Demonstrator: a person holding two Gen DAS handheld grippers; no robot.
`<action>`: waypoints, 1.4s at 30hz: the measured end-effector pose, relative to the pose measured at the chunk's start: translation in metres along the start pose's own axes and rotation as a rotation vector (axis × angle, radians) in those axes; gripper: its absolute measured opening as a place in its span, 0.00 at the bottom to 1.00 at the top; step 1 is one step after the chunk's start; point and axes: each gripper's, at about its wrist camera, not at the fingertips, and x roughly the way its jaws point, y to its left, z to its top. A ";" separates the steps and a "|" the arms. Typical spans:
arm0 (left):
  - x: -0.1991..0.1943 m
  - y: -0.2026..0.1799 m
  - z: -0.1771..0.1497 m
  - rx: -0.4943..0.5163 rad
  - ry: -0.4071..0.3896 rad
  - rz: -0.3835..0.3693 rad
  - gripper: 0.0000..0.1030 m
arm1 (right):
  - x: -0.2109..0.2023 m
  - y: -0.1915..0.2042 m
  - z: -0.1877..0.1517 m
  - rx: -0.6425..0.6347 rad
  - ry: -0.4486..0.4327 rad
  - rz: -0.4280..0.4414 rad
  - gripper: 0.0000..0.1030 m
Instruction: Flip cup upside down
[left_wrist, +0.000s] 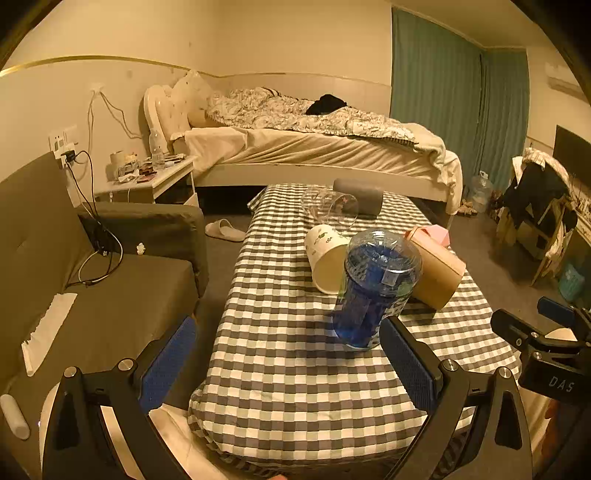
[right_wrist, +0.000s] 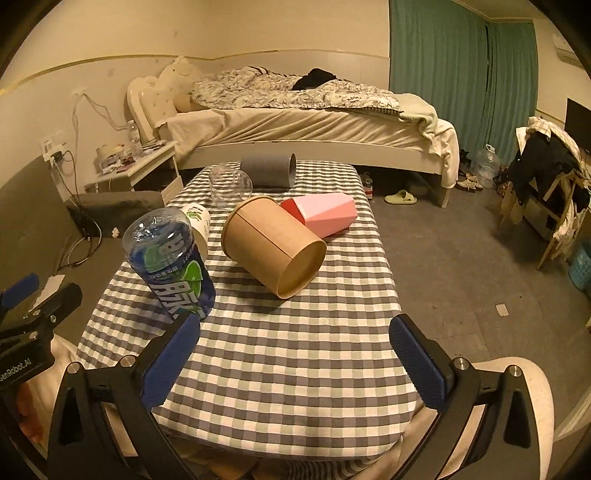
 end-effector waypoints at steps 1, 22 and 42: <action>0.000 -0.001 0.000 0.001 0.000 0.002 0.99 | 0.000 0.001 0.000 -0.001 -0.002 -0.001 1.00; -0.001 0.000 0.002 0.000 -0.003 0.003 0.99 | 0.000 0.006 0.001 -0.017 0.000 0.002 1.00; -0.001 0.001 0.002 0.002 -0.004 0.006 0.99 | 0.000 0.006 0.000 -0.022 0.000 0.000 1.00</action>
